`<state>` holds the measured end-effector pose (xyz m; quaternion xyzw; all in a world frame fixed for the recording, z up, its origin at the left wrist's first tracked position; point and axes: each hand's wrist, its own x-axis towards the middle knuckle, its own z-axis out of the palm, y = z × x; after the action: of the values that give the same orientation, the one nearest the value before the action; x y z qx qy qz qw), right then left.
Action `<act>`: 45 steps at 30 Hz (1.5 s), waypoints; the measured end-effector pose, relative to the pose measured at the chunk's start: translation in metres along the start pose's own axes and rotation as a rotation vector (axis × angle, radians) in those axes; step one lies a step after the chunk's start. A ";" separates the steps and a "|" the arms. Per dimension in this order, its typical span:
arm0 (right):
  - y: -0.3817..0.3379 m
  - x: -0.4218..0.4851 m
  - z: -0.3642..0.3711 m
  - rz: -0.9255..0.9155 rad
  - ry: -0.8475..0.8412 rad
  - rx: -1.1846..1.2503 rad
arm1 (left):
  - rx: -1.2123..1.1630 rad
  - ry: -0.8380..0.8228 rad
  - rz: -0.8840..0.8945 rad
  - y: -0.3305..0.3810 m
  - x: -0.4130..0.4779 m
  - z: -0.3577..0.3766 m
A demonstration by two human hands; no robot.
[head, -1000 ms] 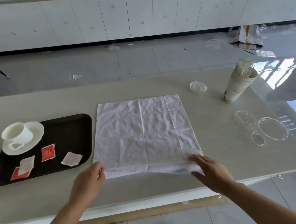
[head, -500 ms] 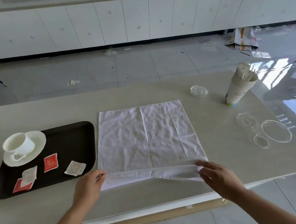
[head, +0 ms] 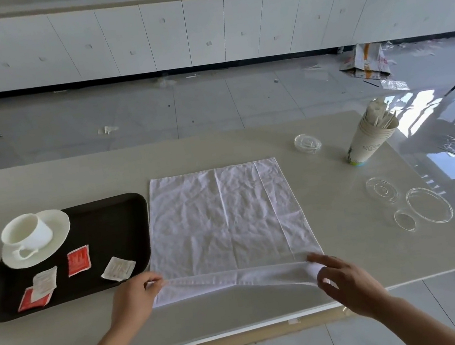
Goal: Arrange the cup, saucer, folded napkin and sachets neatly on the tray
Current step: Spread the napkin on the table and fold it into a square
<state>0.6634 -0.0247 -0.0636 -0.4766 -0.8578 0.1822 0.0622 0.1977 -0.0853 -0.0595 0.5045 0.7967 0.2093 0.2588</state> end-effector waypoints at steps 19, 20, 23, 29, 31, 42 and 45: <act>-0.029 0.059 -0.046 0.534 0.244 0.409 | -0.292 0.044 0.060 0.020 0.027 -0.030; -0.028 0.066 -0.049 0.547 0.247 0.414 | -0.317 0.044 0.052 0.022 0.031 -0.031; -0.016 0.088 -0.061 0.583 0.278 0.453 | -0.390 0.057 0.022 0.027 0.042 -0.032; 0.019 0.136 -0.083 0.514 0.227 0.497 | -0.454 0.164 -0.042 0.055 0.064 -0.030; 0.031 0.154 -0.085 0.488 0.206 0.492 | -0.432 0.209 -0.064 0.064 0.074 -0.031; 0.052 0.254 -0.087 0.507 0.126 0.418 | -0.356 0.260 -0.149 0.089 0.151 -0.034; 0.056 0.280 -0.083 0.527 0.123 0.398 | -0.298 0.275 -0.178 0.089 0.175 -0.032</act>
<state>0.5809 0.2581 -0.0261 -0.6706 -0.6474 0.3268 0.1563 0.1771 0.1078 -0.0174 0.3551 0.8261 0.3679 0.2368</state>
